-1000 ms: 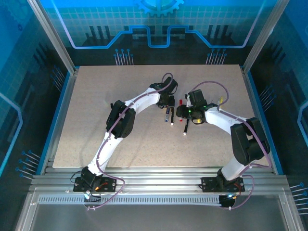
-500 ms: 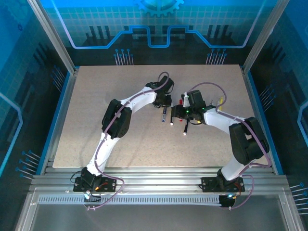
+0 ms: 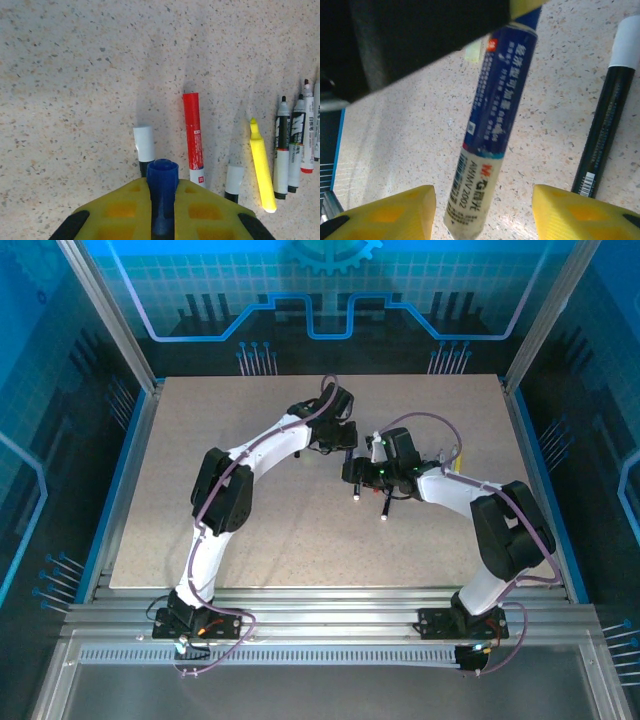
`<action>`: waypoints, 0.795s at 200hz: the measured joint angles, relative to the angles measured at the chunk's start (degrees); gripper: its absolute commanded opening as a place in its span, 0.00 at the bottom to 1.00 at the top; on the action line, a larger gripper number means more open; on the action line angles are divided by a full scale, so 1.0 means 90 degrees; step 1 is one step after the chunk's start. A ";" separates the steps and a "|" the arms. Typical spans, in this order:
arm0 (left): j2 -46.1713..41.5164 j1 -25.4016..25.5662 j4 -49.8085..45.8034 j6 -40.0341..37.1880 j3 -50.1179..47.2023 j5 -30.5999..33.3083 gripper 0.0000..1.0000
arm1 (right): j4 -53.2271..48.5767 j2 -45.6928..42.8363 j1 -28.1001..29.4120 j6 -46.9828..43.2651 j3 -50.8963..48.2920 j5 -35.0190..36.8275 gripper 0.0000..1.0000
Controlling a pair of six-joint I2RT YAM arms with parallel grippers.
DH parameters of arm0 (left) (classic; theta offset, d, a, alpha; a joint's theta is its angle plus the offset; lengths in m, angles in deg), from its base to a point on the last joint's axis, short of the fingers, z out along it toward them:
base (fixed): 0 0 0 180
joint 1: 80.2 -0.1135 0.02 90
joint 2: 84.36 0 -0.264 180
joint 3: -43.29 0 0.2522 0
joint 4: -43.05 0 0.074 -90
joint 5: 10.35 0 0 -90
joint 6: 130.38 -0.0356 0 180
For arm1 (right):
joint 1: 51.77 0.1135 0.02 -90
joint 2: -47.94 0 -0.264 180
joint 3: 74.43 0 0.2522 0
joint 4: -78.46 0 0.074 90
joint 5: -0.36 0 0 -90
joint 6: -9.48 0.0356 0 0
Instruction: Open the pen caps
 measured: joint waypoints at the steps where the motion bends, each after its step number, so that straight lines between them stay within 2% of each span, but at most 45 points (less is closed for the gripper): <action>1: -0.0002 0.0000 0.0007 0.0005 -0.0012 -0.0010 0.00 | 0.0002 0.0002 0.0000 0.0002 0.0000 -0.0005 0.54; 25: -0.0024 0.0007 0.0070 0.0092 -0.0131 -0.0112 0.00 | 0.0095 0.0117 0.0000 0.0100 0.0002 -0.0039 0.49; 43: -0.0049 0.0012 0.0114 0.0109 -0.0185 -0.0163 0.00 | 0.0117 0.0253 0.0000 0.0182 0.0019 -0.0066 0.35; 53: -0.0058 0.0015 0.0155 0.0112 -0.0214 -0.0163 0.00 | 0.0138 0.0318 0.0002 0.0199 0.0056 -0.0100 0.31; 77: -0.0073 0.0000 0.0219 0.0112 -0.0243 -0.0158 0.00 | 0.0114 0.0398 -0.0010 0.0396 0.0114 -0.0027 0.00; 98: -0.0085 -0.0012 0.0233 0.0109 -0.0262 -0.0131 0.00 | 0.0158 0.0410 -0.0012 0.0440 0.0114 -0.0010 0.00; 116: -0.0087 -0.0010 0.0236 0.0112 -0.0299 -0.0090 0.19 | 0.0155 0.0410 -0.0012 0.0442 0.0112 -0.0024 0.00; 126: -0.0100 -0.0010 0.0238 0.0109 -0.0321 -0.0080 0.25 | 0.0168 0.0410 -0.0012 0.0440 0.0097 -0.0049 0.00; 159: -0.0100 0.0002 0.0233 0.0112 -0.0321 -0.0036 0.25 | 0.0335 0.0325 -0.0005 0.0398 -0.0068 -0.0155 0.00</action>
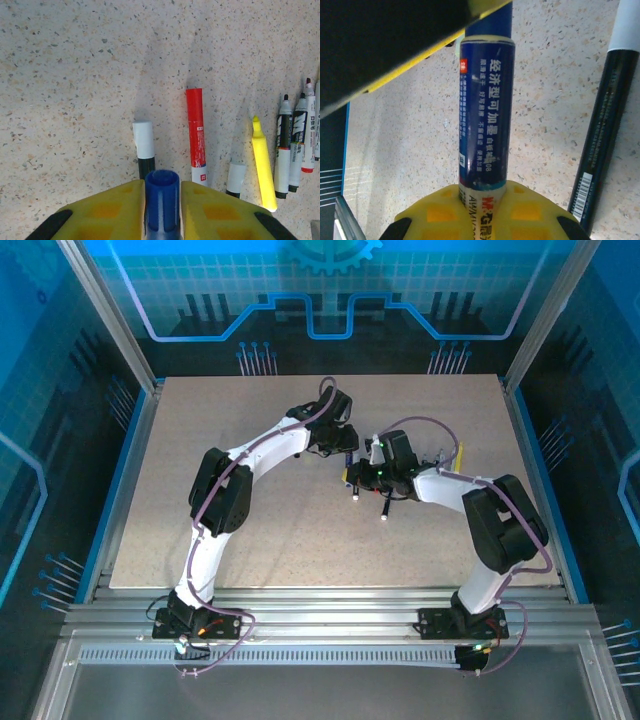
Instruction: Open the pen caps
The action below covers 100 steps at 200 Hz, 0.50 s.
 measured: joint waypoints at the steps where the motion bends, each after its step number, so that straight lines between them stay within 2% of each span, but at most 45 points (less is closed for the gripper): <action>1: 0.0000 0.0000 0.0000 0.0000 0.0000 0.0000 0.26 | 0.0000 0.0000 0.0000 0.0000 -0.0002 -0.0002 0.00; 66: 0.0000 0.0000 -0.0002 0.0000 0.0002 0.0051 0.23 | 0.0044 -0.0019 0.0019 -0.0051 -0.0034 -0.0068 0.00; 83: 0.0000 -0.0002 -0.0027 0.0005 0.0002 0.0066 0.19 | 0.0044 -0.0019 0.0039 -0.0049 -0.0034 -0.0068 0.00; 100: 0.0005 -0.0002 -0.0039 0.0002 0.0017 0.0070 0.11 | 0.0044 -0.0019 0.0041 -0.0046 -0.0036 -0.0066 0.00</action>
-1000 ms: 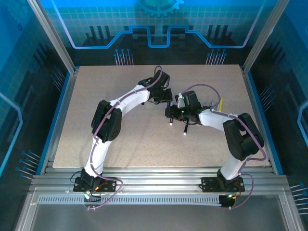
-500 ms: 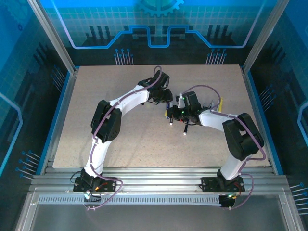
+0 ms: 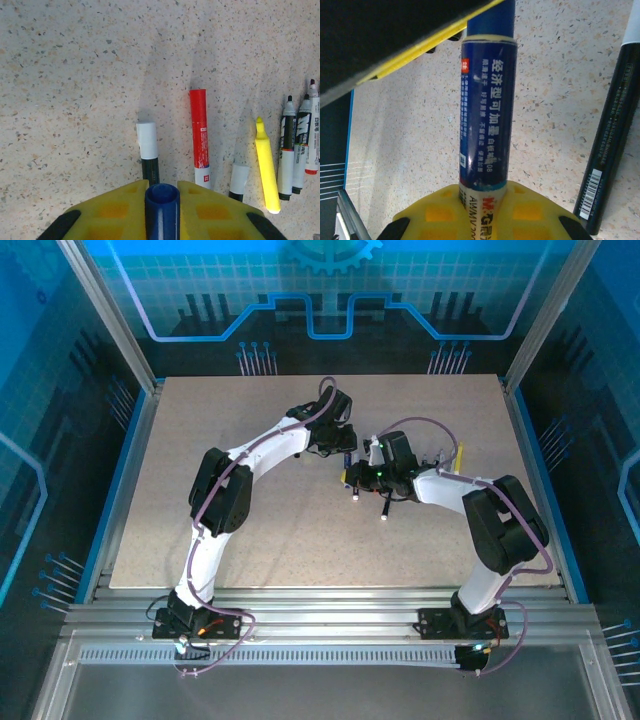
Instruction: Open the pen caps
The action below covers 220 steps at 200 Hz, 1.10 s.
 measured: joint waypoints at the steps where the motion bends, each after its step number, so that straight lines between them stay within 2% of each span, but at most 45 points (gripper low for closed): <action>1: 0.0002 0.0000 0.0000 0.0007 0.0000 0.0000 0.10 | 0.0000 0.0000 0.0000 0.0000 0.0000 0.0000 0.00; 11: 0.0012 0.0000 -0.0027 0.0002 0.0032 0.0002 0.00 | 0.0019 0.0000 0.0000 0.0002 -0.0007 0.0000 0.00; 55: 0.0114 -0.0041 -0.0138 0.0049 0.0146 0.0012 0.00 | 0.0160 0.0000 0.0092 0.0109 -0.0095 0.0114 0.00; 82: 0.0374 -0.0066 -0.0843 0.0148 0.0491 -0.0250 0.00 | 0.0459 -0.0338 0.0381 0.0313 -0.0670 0.0500 0.00; 96: 0.0561 -0.0007 -0.1477 0.0165 0.0811 -0.0469 0.00 | 0.0512 -0.0894 0.0658 0.0510 -0.1243 0.0835 0.00; 120: 0.0935 -0.0197 -0.0988 0.0160 0.1498 0.0083 0.00 | -0.0359 -0.2106 0.1773 0.0566 -0.2001 0.0515 0.00; 131: 0.0947 -0.0345 -0.0874 0.0165 0.1574 0.0248 0.00 | -0.0634 -0.2465 0.2008 0.0576 -0.2042 0.0427 0.00; 155: 0.0947 -0.0610 -0.0716 0.0165 0.1620 0.0488 0.00 | -0.0954 -0.2837 0.1931 0.0571 -0.1977 0.0563 0.00; 183: 0.0945 -0.0600 -0.0602 0.0160 0.1494 0.0573 0.00 | -0.1549 -0.2858 0.1741 0.0362 -0.1758 0.0913 0.00; 220: 0.0945 -0.0503 -0.0576 0.0085 0.0911 0.0753 0.00 | -0.2438 -0.2883 0.0979 -0.0165 -0.1379 0.1683 0.00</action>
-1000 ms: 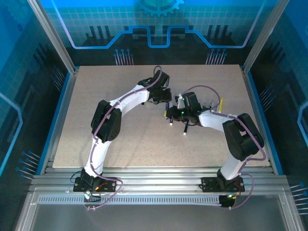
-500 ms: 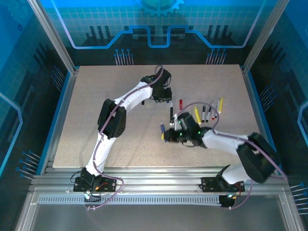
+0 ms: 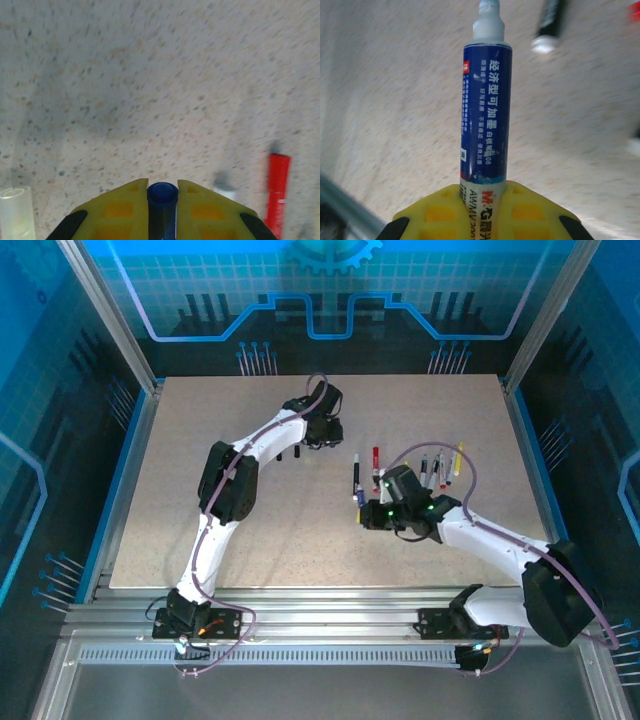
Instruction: Open the pen caps
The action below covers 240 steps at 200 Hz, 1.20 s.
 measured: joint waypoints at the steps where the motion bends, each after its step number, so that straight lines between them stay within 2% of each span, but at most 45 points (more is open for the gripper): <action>1: 0.0000 0.0000 -0.0005 -0.0005 -0.0010 0.0005 0.00 | -0.0036 -0.0002 -0.0032 -0.0019 0.0015 0.0024 0.00; 40: 0.0000 0.0005 -0.0121 -0.0267 -0.0187 0.0413 0.00 | -0.0634 -0.0019 -0.0903 -0.0629 0.0379 0.0680 0.00; 74: 0.0000 0.0005 -0.0272 -0.0454 -0.0187 0.0624 0.00 | -0.0896 0.0396 -0.1554 -0.1093 0.0763 0.0877 0.00; 89: 0.0000 0.0005 -0.0340 -0.0495 -0.0187 0.0692 0.05 | -0.0947 0.0661 -0.1702 -0.1251 0.0903 0.0945 0.00; 125: 0.0000 0.0005 -0.0471 -0.0614 -0.0187 0.0814 0.18 | -0.1054 0.1367 -0.1746 -0.1518 0.1326 0.1086 0.00; 185: 0.0066 0.0005 -0.0561 -0.0646 -0.0185 0.0855 0.21 | -0.1122 0.2130 -0.1749 -0.1685 0.1698 0.1433 0.00; 198: 0.0112 0.0005 -0.0561 -0.0646 -0.0185 0.0852 0.26 | -0.1144 0.2276 -0.1749 -0.1715 0.1744 0.1486 0.00; 240: 0.0238 0.0005 -0.0561 -0.0665 -0.0175 0.0852 0.30 | -0.1197 0.2807 -0.1749 -0.1780 0.1970 0.1681 0.00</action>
